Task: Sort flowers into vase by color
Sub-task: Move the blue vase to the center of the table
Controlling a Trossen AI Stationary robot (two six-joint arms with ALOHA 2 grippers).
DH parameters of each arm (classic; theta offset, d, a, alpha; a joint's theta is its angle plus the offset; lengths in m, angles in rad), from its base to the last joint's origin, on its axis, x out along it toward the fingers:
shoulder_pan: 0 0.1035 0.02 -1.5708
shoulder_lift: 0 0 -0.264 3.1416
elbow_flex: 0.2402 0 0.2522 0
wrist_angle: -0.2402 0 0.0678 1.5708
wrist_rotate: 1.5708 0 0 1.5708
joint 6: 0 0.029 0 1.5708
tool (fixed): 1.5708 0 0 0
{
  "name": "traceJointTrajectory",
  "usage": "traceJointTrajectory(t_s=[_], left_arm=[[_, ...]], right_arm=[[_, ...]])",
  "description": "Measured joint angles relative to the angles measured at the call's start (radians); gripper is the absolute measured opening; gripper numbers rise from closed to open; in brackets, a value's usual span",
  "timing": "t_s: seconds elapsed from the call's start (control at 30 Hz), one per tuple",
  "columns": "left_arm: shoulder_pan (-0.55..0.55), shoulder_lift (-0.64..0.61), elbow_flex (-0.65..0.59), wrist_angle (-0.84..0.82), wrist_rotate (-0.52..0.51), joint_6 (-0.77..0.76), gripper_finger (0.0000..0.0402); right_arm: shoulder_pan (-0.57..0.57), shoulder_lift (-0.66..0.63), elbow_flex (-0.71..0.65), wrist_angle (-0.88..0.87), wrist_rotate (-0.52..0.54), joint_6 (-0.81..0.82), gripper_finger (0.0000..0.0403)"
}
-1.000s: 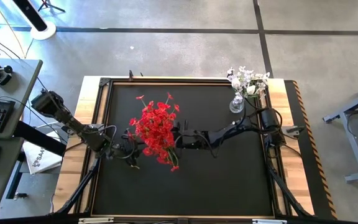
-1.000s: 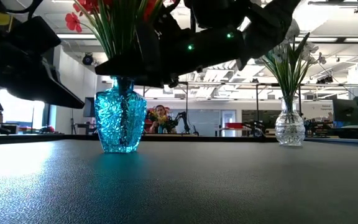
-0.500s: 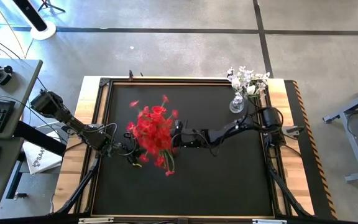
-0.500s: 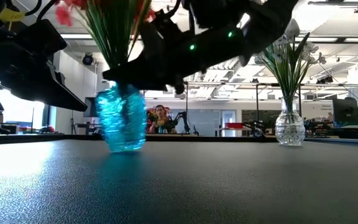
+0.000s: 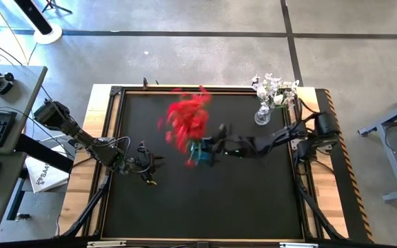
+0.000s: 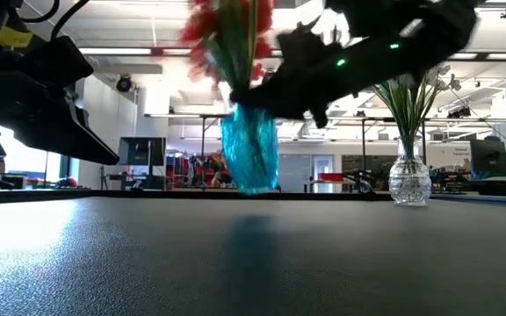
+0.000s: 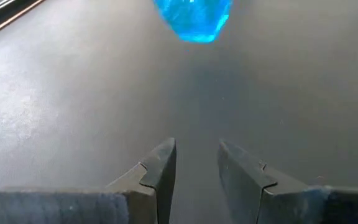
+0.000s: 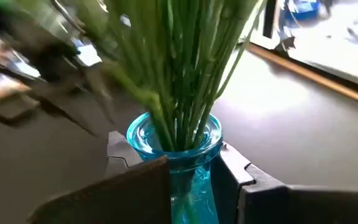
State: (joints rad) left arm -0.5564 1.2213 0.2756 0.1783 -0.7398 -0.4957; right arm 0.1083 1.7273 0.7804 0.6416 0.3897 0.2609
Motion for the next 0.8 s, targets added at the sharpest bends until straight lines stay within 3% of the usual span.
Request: traceJointTrajectory(t_s=[0.13,0.33,0.53,0.8], left_arm=[[0.000,0.000,0.000,-0.002,-0.033,0.014,0.0103],[0.032,0.000,0.000,0.007,-0.085,0.045,0.0103],[0.096,0.000,0.000,0.019,-0.086,0.021,0.0103],[0.132,0.000,0.000,0.038,-0.069,0.009,0.0103]], right_arm=[[0.035,-0.015,-0.113,0.159,0.005,-0.018,0.0026],[0.074,-0.014,-0.182,0.194,0.072,-0.007,0.0026],[0.127,-0.015,-0.211,0.199,0.211,0.012,0.0033],[0.162,-0.018,-0.248,0.205,0.232,0.019,0.0037]])
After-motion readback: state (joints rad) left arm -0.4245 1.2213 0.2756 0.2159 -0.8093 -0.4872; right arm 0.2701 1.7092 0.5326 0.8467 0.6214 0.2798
